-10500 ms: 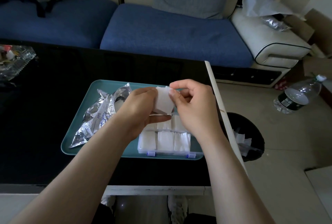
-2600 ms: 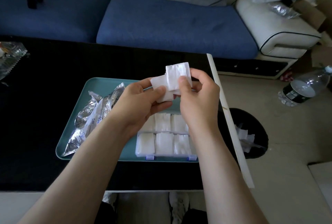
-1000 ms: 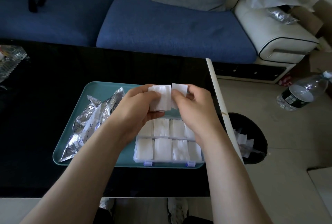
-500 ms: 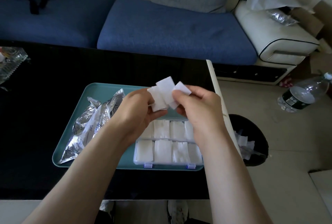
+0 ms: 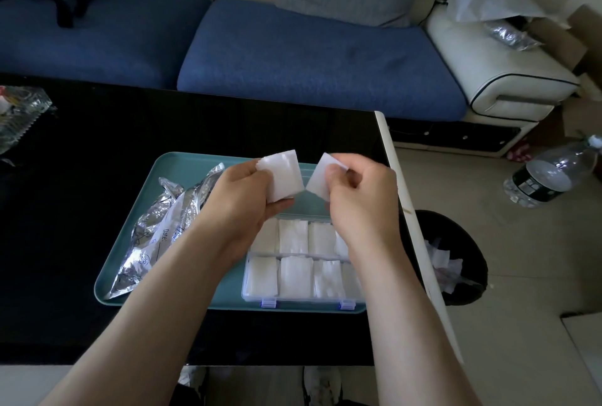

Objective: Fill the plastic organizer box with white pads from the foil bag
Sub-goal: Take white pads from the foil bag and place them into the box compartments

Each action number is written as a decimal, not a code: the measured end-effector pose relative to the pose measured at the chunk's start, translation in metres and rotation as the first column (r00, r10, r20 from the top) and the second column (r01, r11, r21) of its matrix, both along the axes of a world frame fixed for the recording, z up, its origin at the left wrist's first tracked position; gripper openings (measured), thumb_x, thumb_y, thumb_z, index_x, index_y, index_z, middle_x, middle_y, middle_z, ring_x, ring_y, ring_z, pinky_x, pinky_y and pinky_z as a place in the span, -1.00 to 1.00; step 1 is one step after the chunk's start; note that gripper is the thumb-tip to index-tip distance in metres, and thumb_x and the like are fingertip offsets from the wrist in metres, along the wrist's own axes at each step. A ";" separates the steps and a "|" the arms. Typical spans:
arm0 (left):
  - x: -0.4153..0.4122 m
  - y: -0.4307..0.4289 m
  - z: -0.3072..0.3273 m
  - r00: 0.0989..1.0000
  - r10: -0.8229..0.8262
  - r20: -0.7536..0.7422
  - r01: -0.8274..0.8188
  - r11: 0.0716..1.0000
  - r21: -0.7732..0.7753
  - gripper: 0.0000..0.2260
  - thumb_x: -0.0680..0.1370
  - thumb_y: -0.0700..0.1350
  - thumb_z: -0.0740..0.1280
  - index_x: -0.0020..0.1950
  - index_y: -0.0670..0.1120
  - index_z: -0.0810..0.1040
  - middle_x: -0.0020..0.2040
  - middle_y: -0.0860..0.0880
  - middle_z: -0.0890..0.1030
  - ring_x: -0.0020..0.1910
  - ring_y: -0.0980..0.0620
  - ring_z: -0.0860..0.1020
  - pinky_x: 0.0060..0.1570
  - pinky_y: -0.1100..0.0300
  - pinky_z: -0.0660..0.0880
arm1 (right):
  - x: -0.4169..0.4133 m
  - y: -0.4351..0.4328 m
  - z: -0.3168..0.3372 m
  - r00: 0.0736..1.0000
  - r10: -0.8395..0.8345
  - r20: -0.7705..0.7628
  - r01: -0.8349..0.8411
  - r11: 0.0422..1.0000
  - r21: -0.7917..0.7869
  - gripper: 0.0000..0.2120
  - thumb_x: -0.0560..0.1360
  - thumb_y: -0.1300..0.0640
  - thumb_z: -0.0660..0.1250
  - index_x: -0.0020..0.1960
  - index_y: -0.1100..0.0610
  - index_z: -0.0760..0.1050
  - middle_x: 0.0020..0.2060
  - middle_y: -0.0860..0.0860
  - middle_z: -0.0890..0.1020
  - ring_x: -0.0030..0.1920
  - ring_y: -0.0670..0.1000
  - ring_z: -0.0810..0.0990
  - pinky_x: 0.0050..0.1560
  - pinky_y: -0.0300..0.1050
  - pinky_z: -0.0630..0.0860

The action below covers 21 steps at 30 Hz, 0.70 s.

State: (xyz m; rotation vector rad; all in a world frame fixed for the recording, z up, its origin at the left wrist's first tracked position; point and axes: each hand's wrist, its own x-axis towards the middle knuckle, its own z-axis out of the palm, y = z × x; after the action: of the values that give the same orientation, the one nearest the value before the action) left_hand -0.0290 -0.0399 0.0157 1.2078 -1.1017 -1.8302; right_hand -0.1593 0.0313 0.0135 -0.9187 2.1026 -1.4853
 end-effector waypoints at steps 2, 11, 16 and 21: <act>0.001 0.001 0.001 0.998 -0.027 0.051 0.029 0.999 -0.032 -0.73 0.71 -0.32 0.13 0.01 -0.05 0.56 0.12 -0.13 0.61 0.14 -0.13 0.66 0.13 -0.03 0.67 | -0.002 0.000 0.003 0.993 0.040 -0.110 -0.046 0.998 -0.049 -0.81 0.65 0.17 0.38 0.20 0.01 0.70 -0.03 -0.11 0.72 -0.04 -0.17 0.66 -0.19 -0.48 0.47; -0.005 0.004 0.004 0.982 -0.125 -0.139 0.145 0.979 0.142 -0.70 0.72 -0.13 0.14 0.20 -0.27 0.59 0.02 -0.23 0.75 -0.06 -0.12 0.75 -0.05 -0.04 0.72 | 0.011 0.000 0.005 0.968 0.087 -0.236 -0.085 0.996 0.020 -0.65 0.41 0.03 0.67 0.14 -0.01 0.66 -0.21 -0.13 0.63 -0.21 -0.17 0.63 -0.25 -0.46 0.50; -0.002 0.002 -0.001 0.987 -0.135 -0.090 0.140 0.989 0.049 -0.71 0.73 -0.27 0.10 0.30 -0.24 0.57 0.16 -0.27 0.71 0.12 -0.18 0.73 0.02 -0.05 0.70 | 0.009 -0.001 0.001 0.948 0.091 -0.305 -0.071 0.995 0.077 -0.54 0.46 -0.11 0.61 0.30 -0.03 0.62 0.06 -0.10 0.61 0.03 -0.13 0.59 -0.19 -0.48 0.46; 0.000 -0.004 -0.006 0.992 -0.127 -0.021 0.126 0.992 -0.018 -0.70 0.72 -0.27 0.12 0.29 -0.23 0.62 0.26 -0.27 0.65 0.25 -0.24 0.65 0.19 -0.21 0.65 | 0.005 -0.001 0.000 0.954 0.091 -0.284 -0.090 0.996 0.015 -0.87 0.59 0.09 0.48 0.12 0.03 0.75 -0.09 -0.16 0.73 -0.07 -0.18 0.68 -0.11 -0.45 0.55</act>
State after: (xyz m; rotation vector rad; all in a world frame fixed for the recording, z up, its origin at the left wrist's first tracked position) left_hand -0.0290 -0.0439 0.0098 1.1277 -1.2026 -1.9207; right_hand -0.1546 0.0305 0.0139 -1.2770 2.2226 -1.3719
